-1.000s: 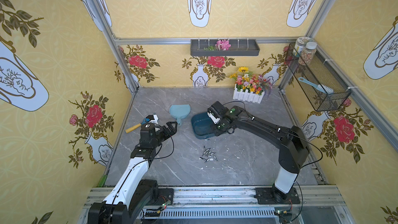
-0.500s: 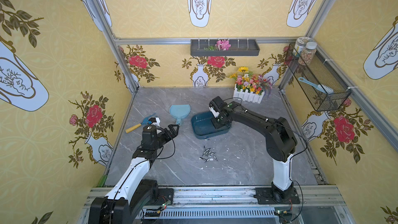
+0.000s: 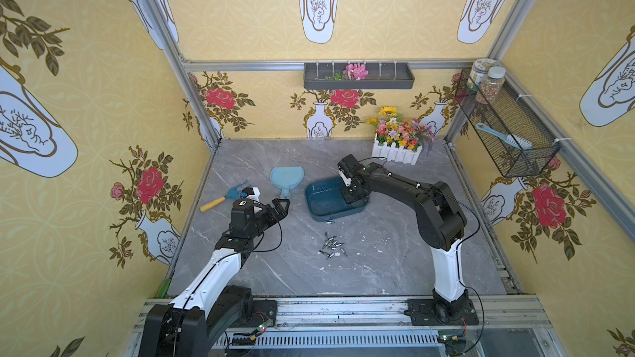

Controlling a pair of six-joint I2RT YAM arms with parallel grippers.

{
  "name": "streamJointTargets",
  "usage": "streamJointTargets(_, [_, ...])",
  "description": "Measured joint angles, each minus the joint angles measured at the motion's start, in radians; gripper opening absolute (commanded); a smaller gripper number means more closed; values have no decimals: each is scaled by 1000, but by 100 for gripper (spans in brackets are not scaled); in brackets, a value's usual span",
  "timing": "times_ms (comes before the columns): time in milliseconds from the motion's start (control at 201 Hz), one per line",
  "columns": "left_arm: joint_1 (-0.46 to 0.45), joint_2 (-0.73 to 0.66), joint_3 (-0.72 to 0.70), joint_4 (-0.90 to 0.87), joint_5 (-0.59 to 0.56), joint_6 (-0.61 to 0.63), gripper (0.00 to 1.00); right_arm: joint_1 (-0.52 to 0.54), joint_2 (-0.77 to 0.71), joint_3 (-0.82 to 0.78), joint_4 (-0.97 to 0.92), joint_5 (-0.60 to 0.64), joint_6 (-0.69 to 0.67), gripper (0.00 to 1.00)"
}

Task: Put the bit on the desktop into the storage box
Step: Place the screwdriver bit in the storage box, then pick up the screwdriver bit from the center of the board.

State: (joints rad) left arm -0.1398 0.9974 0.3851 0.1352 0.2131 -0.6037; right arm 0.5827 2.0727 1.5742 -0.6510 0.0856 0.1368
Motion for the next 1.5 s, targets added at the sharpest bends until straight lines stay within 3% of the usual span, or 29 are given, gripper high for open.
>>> streamJointTargets(219, [-11, 2, 0, 13, 0, -6, 100, -1, 4, -1, 11, 0, 1, 39])
streamJointTargets(558, [-28, -34, 0, 13, 1, -10, 100, 0, -74, -15, 23, -13, 1, 49])
streamJointTargets(831, [-54, -125, 0, 8, 13, -10, 100, -19, -253, -122, 39, -27, -8, 59])
streamJointTargets(1110, [-140, -131, 10, -37, -16, -26, 100, -89, -454, -284, 51, -35, -10, 73])
streamJointTargets(1463, [-341, 37, 63, -55, -66, -64, 100, -194, -615, -428, 65, -98, -8, 99])
streamJointTargets(1503, [-363, 61, 71, -53, -66, -69, 100, -211, -629, -445, 73, -107, -8, 98])
